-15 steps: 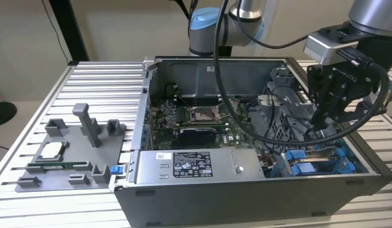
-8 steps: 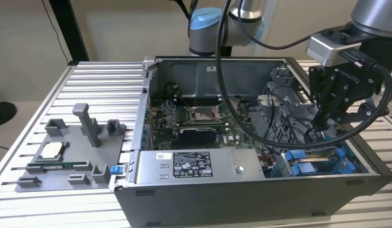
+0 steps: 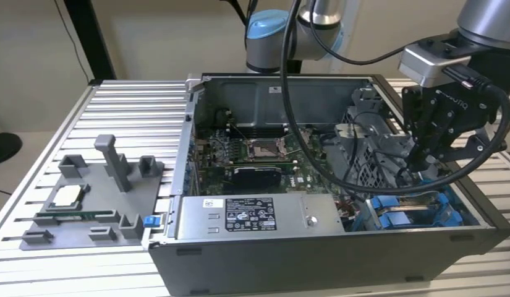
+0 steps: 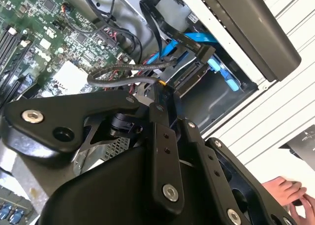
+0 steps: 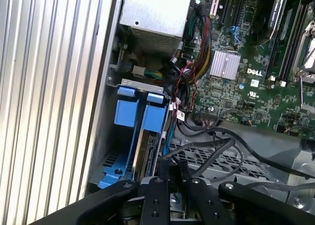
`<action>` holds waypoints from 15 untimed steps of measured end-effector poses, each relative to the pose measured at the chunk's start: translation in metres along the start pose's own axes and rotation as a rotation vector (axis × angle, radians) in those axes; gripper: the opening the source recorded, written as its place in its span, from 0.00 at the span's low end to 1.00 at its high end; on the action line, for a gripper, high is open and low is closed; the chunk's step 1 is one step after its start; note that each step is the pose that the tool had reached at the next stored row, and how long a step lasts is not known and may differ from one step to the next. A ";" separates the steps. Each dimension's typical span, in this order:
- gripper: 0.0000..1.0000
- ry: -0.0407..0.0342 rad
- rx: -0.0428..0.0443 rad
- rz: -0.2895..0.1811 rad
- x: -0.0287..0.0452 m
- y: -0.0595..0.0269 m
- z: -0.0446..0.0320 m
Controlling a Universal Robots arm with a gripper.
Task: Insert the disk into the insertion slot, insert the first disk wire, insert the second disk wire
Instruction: 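Insert the first disk wire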
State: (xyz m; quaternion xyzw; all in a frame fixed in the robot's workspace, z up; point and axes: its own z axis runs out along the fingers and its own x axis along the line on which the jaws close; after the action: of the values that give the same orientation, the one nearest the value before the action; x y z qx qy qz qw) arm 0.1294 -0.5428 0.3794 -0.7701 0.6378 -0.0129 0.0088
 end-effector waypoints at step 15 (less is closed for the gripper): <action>0.00 -0.0035 -0.0022 0.054 0.0198 0.0019 0.0080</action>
State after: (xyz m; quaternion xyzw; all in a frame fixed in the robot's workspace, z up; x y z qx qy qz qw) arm 0.1315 -0.5626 0.3715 -0.7526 0.6583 -0.0106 0.0094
